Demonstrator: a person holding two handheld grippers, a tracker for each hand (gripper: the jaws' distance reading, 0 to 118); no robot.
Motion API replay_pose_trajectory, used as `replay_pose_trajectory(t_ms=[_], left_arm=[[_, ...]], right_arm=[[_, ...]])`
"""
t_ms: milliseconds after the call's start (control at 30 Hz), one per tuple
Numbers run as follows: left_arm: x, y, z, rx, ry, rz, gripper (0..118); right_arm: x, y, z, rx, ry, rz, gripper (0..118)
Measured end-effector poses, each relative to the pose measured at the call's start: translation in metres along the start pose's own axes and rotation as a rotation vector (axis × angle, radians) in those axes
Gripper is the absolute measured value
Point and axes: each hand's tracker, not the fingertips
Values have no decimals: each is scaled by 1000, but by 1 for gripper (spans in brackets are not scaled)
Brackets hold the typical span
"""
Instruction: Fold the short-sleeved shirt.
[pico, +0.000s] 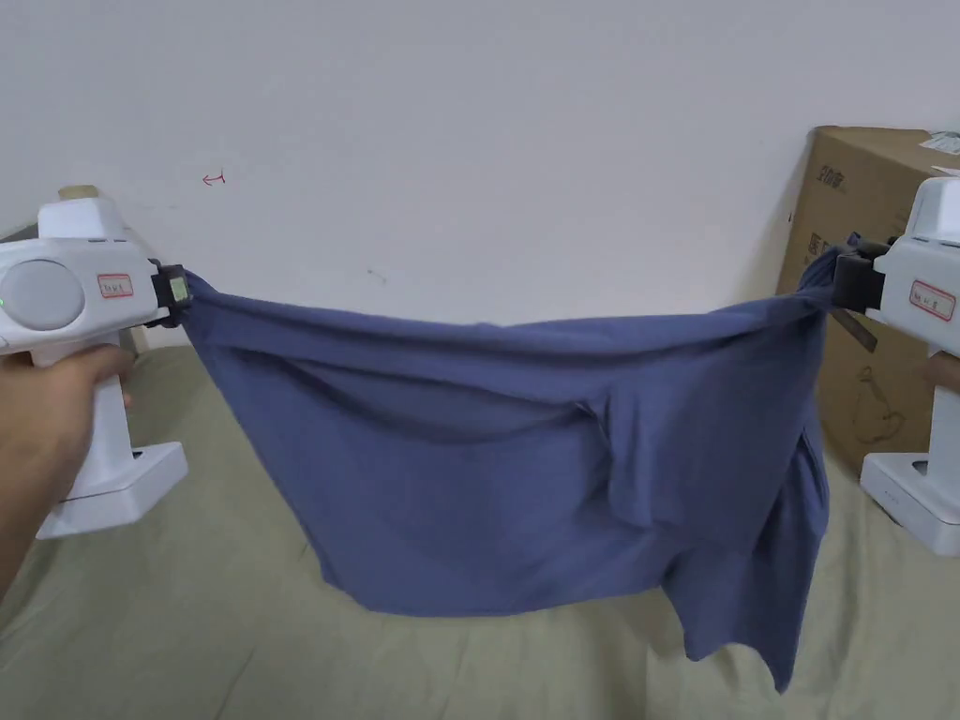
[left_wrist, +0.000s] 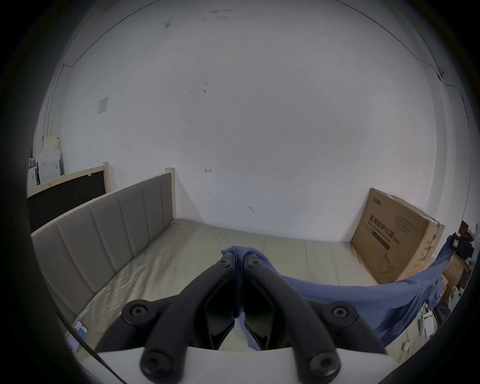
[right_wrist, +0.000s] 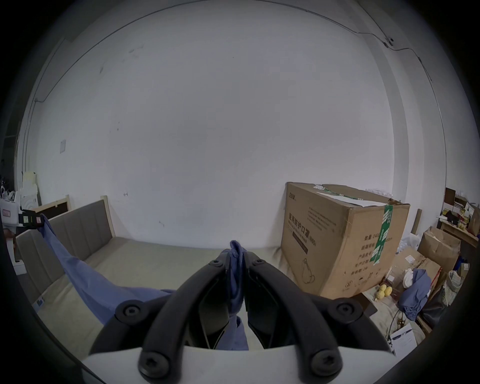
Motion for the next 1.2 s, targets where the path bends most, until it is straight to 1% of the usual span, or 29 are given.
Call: replay_pose_trajectory(t_ms=[133,367,500,667,767,867,1000,1100,1167,1200], left_arm=[[4,10,-15,12,8,4,2],[12,1,-61,-22,65,-100,2],[11,-21,-81,-38,66,-112,2],[9,-59,-99,-112,76,-113,2],[3,-89,-103,-161,79,-109,2],[-7,-125,-90,-201,68,-89,2],[-24,-184,-58,-273,49,-51,2],[-36,-231,-25,-328,67,-75,2],[-45,-258,-6,-371,89,-94,2],[-59,-277,-4,-400,91,-75,2]], right_arm=[[-4,4,-20,8,3,6,8],[-12,-23,-60,-36,1,44,8],[-13,-51,-75,-84,10,19,8],[-11,-92,-88,-159,14,-11,8],[-17,-117,-83,-206,10,-10,8],[-21,-146,-72,-258,10,-37,8],[-24,-186,-42,-317,7,-73,8],[-24,-215,-15,-364,2,-80,8],[-23,-234,5,-401,5,-105,8],[-23,-245,18,-421,7,-118,8]])
